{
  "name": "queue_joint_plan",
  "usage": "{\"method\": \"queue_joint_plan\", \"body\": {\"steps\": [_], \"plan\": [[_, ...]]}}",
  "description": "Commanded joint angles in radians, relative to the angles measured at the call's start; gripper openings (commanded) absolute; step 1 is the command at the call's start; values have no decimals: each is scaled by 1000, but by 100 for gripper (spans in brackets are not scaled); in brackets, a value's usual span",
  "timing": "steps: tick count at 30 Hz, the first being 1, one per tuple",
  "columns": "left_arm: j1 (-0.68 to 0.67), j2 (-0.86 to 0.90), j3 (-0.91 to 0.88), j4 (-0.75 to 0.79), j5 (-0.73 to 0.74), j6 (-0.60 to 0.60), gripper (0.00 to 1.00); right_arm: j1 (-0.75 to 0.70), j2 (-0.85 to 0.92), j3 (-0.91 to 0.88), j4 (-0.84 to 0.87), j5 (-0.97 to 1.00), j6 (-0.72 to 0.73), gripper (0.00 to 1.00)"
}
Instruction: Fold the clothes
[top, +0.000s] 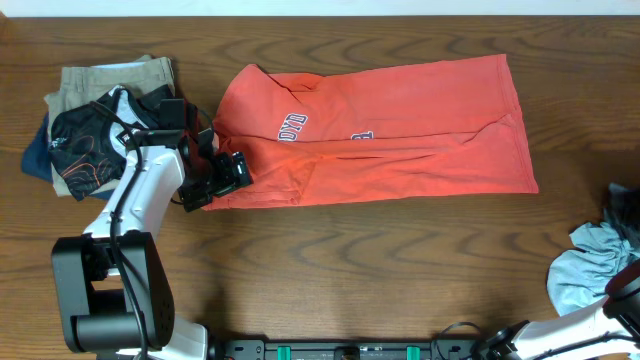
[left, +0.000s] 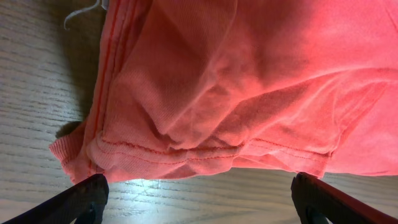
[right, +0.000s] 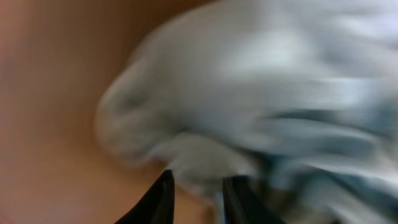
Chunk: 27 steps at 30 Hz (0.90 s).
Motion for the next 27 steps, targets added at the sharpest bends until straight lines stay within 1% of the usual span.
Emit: {"method": "queue_joint_plan", "body": {"steps": [1, 2, 3, 5, 8, 10, 15, 16, 17, 18, 19, 20, 22, 25, 27], "plan": [[-1, -4, 3, -8, -2, 13, 95, 50, -10, 48, -19, -344, -96, 30], [-1, -4, 3, -8, -2, 13, 95, 64, -14, 48, -27, -362, -113, 33], [-1, -4, 3, -8, -2, 13, 95, 88, -18, 48, -51, -365, -135, 39], [-1, -4, 3, -8, -2, 13, 95, 126, -16, 45, -106, -343, -172, 48], [-1, -4, 2, -9, -2, 13, 95, 193, -16, 13, -162, -237, -184, 57], [-1, -3, 2, -12, -3, 13, 95, 240, -16, -17, -177, -176, -184, 58], [-1, -3, 2, -16, -3, 13, 95, 334, -16, -100, -126, -136, -183, 57], [-1, -3, 2, -16, -3, 13, 95, 349, -16, -117, -103, -136, -183, 56], [-1, -3, 2, -17, -3, 12, 95, 356, -16, -129, -87, -133, -183, 49], [-1, -3, 2, -19, -3, 13, 95, 361, -16, -137, -80, -119, -182, 36], [-1, -3, 2, -21, -3, 12, 95, 363, -16, -139, -85, -101, -181, 11], [-1, -3, 2, -25, -3, 13, 95, 363, -16, -139, -93, -82, -169, 1], [-1, -3, 2, -39, -3, 13, 95, 357, -18, -139, -120, -26, -135, 1], [-1, -3, 2, -56, -3, 13, 95, 331, -22, -138, -180, 109, -51, 1], [-1, -3, 2, -66, -3, 13, 95, 304, -30, -135, -208, 163, -33, 1]]}}
